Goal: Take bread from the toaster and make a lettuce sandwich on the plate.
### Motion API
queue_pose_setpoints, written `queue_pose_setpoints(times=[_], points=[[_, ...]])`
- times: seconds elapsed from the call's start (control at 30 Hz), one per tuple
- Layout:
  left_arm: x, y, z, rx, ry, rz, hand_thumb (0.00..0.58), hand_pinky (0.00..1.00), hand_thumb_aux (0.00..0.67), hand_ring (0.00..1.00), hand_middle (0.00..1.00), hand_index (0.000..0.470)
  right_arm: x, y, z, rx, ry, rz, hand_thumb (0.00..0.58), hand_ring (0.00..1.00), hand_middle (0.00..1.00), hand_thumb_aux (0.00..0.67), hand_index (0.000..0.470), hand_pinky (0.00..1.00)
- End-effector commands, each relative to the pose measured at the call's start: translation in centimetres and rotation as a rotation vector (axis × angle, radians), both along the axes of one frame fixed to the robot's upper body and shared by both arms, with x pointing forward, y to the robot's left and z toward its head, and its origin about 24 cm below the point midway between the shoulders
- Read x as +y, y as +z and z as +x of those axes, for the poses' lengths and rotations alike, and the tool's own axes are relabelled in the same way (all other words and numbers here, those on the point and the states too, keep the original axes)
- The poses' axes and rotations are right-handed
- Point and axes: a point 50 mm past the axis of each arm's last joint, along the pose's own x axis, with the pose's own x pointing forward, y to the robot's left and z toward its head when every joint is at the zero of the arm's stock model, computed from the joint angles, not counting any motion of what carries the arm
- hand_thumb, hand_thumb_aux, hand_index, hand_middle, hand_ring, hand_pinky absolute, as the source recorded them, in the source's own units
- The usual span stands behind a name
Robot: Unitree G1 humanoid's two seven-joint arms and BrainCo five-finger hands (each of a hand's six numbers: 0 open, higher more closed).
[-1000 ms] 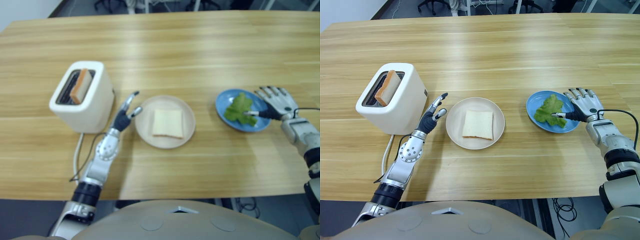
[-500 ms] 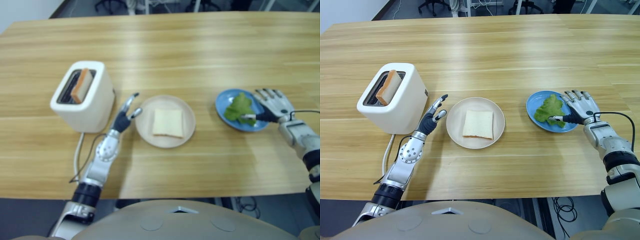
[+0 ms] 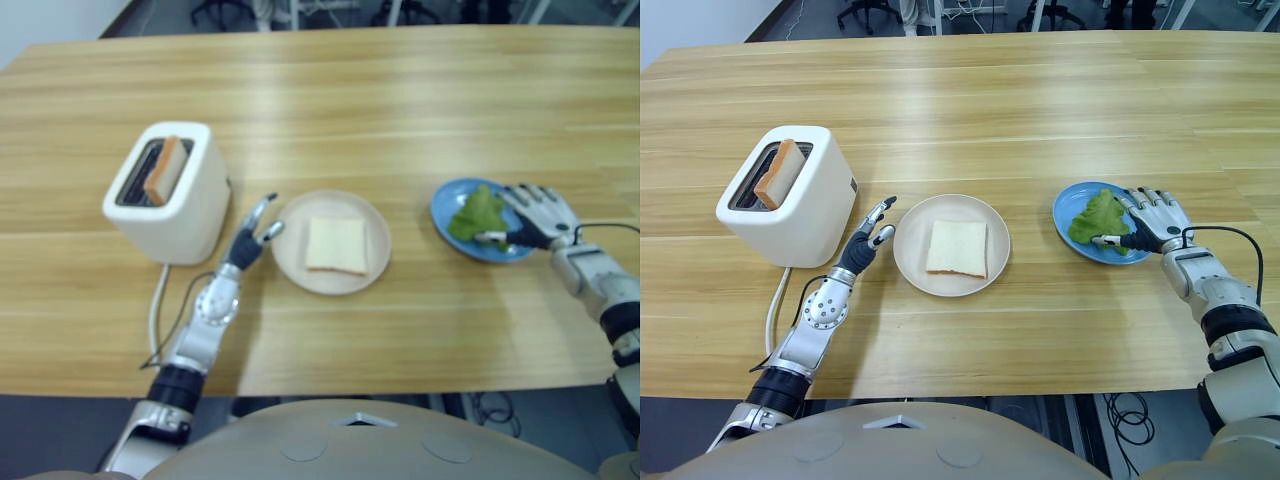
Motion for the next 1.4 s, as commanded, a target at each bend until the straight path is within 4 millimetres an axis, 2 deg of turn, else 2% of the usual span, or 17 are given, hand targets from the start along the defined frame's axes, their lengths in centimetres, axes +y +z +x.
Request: queue_pose_setpoints(times=[0.03,0.6,0.63,0.67,0.7,0.73,0.77,0.8,0.87,0.93,0.97,1.4], points=[[0.3,-0.4,-0.1,0.018,-0.002,0.018,0.000,0.00,0.000,0.00,0.00,0.000,-0.1,-0.8,-0.2,0.033,0.000,-0.012,0.000,0.00,0.00,0.000,0.000,0.00],[0.5,-0.3,-0.3,0.021,-0.004,0.023,0.000,0.00,0.000,0.00,0.00,0.000,1.2,-2.2,-0.2,0.059,0.080,-0.085,0.000,0.00,0.00,0.000,0.000,0.00],[0.4,-0.4,-0.3,0.022,-0.005,0.023,0.000,0.00,0.000,0.00,0.00,0.000,1.4,-2.3,-0.2,0.060,0.087,-0.090,0.018,0.00,0.00,0.011,0.007,0.00],[0.4,-0.4,-0.3,0.022,-0.005,0.023,0.000,0.00,0.000,0.00,0.00,0.000,1.5,-2.4,-0.2,0.061,0.094,-0.093,0.104,0.00,0.00,0.063,0.043,0.00],[0.4,-0.4,-0.3,0.022,-0.005,0.023,0.000,0.00,0.000,0.00,0.00,0.000,1.7,-2.5,-0.2,0.062,0.100,-0.094,0.244,0.00,0.00,0.160,0.110,0.00],[0.4,-0.4,-0.3,0.023,-0.005,0.023,0.000,0.00,0.000,0.00,0.00,0.000,1.9,-2.6,-0.2,0.064,0.108,-0.094,0.410,0.00,0.00,0.307,0.211,0.00],[0.4,-0.4,-0.3,0.023,-0.005,0.023,0.000,0.00,0.000,0.00,0.00,0.000,2.0,-2.7,-0.1,0.066,0.114,-0.095,0.447,0.00,0.00,0.349,0.240,0.00],[0.4,-0.4,-0.3,0.023,-0.004,0.023,0.000,0.00,0.000,0.00,0.00,0.000,2.1,-2.8,-0.1,0.068,0.118,-0.095,0.512,0.00,0.00,0.441,0.303,0.00],[0.4,-0.4,-0.4,0.023,-0.004,0.022,0.000,0.00,0.000,0.00,0.00,0.000,2.1,-2.8,-0.2,0.071,0.119,-0.095,0.564,0.00,0.00,0.560,0.384,0.00],[0.3,-0.4,-0.4,0.024,-0.006,0.021,0.000,0.00,0.000,0.00,0.00,0.000,2.0,-2.8,-0.2,0.073,0.117,-0.095,0.564,0.00,0.00,0.560,0.384,0.00],[0.2,-0.4,-0.4,0.025,-0.007,0.021,0.000,0.00,0.000,0.00,0.00,0.000,2.0,-2.9,-0.3,0.074,0.116,-0.095,0.580,0.00,0.00,0.670,0.460,0.00],[0.1,-0.6,-0.4,0.030,-0.013,0.021,0.000,0.00,0.000,0.00,0.00,0.000,1.7,-2.2,-0.2,0.033,0.109,-0.090,0.580,0.00,0.00,0.670,0.460,0.00]])
